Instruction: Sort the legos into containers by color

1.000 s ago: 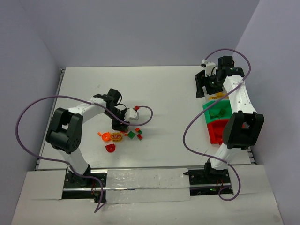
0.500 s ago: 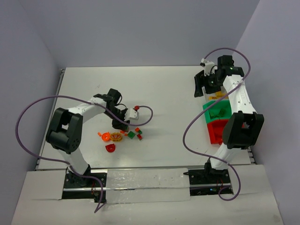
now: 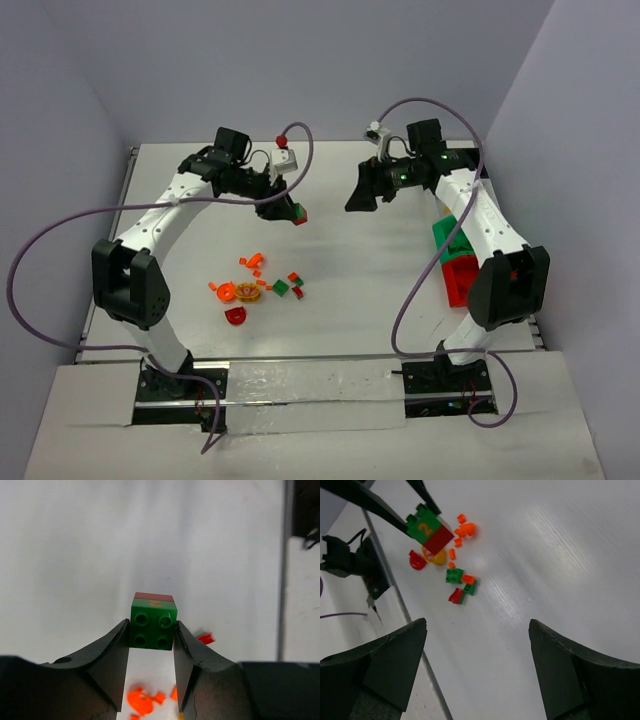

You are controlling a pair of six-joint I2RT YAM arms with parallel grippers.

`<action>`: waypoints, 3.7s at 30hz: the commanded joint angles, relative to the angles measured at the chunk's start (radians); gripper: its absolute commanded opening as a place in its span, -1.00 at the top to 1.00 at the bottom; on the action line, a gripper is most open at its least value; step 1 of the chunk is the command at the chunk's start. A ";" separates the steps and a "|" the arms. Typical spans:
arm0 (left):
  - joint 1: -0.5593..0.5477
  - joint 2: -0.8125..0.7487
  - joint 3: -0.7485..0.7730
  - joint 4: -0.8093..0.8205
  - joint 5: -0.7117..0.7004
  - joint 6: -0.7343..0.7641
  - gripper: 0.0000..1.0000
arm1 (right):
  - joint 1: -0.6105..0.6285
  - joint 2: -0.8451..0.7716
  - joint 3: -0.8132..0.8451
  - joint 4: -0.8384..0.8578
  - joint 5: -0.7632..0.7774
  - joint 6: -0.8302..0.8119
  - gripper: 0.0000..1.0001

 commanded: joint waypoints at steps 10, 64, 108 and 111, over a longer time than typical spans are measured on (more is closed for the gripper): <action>0.066 -0.065 -0.048 0.229 0.341 -0.299 1.00 | 0.184 0.007 0.116 0.154 -0.113 -0.067 -0.95; 0.060 -0.144 -0.096 0.497 0.348 -0.528 1.00 | 0.321 0.071 0.172 0.093 -0.026 -0.247 0.41; -0.094 -0.007 -0.061 0.370 -0.098 -0.317 1.00 | -0.783 -0.289 -0.383 -0.437 0.538 -0.731 0.99; -0.095 -0.007 -0.066 0.366 -0.102 -0.316 0.99 | -0.785 -0.269 -0.380 -0.386 0.582 -0.700 0.60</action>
